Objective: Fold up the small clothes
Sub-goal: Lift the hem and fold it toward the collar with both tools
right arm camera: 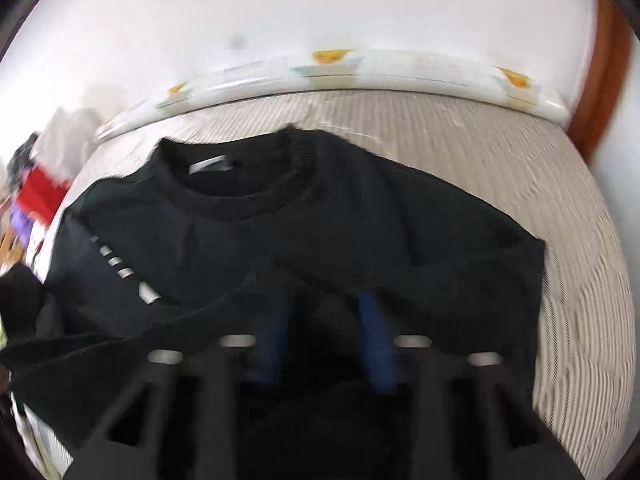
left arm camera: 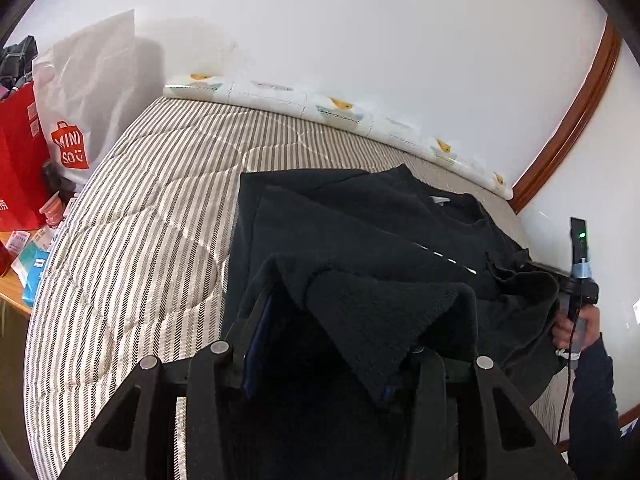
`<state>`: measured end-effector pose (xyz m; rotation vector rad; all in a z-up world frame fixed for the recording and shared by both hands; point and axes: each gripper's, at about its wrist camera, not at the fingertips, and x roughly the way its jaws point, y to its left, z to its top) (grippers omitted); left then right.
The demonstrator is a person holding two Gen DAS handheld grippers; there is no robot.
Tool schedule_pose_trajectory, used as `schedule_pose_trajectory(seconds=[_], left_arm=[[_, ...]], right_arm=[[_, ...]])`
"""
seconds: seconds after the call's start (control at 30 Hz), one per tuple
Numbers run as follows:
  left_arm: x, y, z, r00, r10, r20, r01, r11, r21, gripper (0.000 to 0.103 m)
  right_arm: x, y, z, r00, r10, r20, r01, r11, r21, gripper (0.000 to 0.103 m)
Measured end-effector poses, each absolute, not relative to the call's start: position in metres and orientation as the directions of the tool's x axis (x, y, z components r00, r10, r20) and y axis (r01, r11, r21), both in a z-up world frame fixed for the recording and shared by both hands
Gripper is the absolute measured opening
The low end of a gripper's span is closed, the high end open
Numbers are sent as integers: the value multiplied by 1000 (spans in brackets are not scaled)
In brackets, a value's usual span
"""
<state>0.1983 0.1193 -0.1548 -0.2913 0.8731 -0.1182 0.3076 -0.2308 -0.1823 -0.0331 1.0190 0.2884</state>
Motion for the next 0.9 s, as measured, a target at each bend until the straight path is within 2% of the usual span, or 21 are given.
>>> schedule_pose_trajectory(seconds=[0.1, 0.17, 0.23, 0.3, 0.37, 0.5, 0.67, 0.8, 0.9], left_arm=[[203, 119, -155, 646, -209, -734, -17, 958, -287, 41], [207, 120, -155, 647, -205, -734, -26, 957, -290, 41], [212, 119, -155, 641, -217, -736, -23, 953, -301, 41], [215, 117, -154, 642, -225, -733, -11, 953, -302, 41], [217, 111, -150, 646, -228, -728, 3, 955, -297, 41], [215, 103, -136, 672, -248, -698, 40, 953, -301, 42], [210, 103, -128, 656, -277, -702, 60, 947, -317, 42], [204, 103, -129, 635, -320, -703, 67, 929, -363, 49], [202, 96, -134, 626, -292, -723, 65, 943, -325, 55]], right_arm=[[303, -241, -163, 553, 279, -785, -260, 953, 156, 14], [300, -264, -145, 644, 269, -716, -184, 963, 197, 14], [300, -290, -137, 717, 198, -669, -46, 970, 238, 14], [306, -306, -143, 719, 132, -683, 60, 966, 250, 14], [312, -304, -155, 677, 132, -724, 69, 968, 241, 14], [313, -287, -166, 666, 33, -746, 85, 989, 120, 14], [319, -290, -171, 660, 16, -751, 132, 982, 137, 15], [316, -291, -170, 671, 6, -741, 118, 986, 114, 15], [313, -290, -166, 670, 19, -742, 106, 987, 120, 17]])
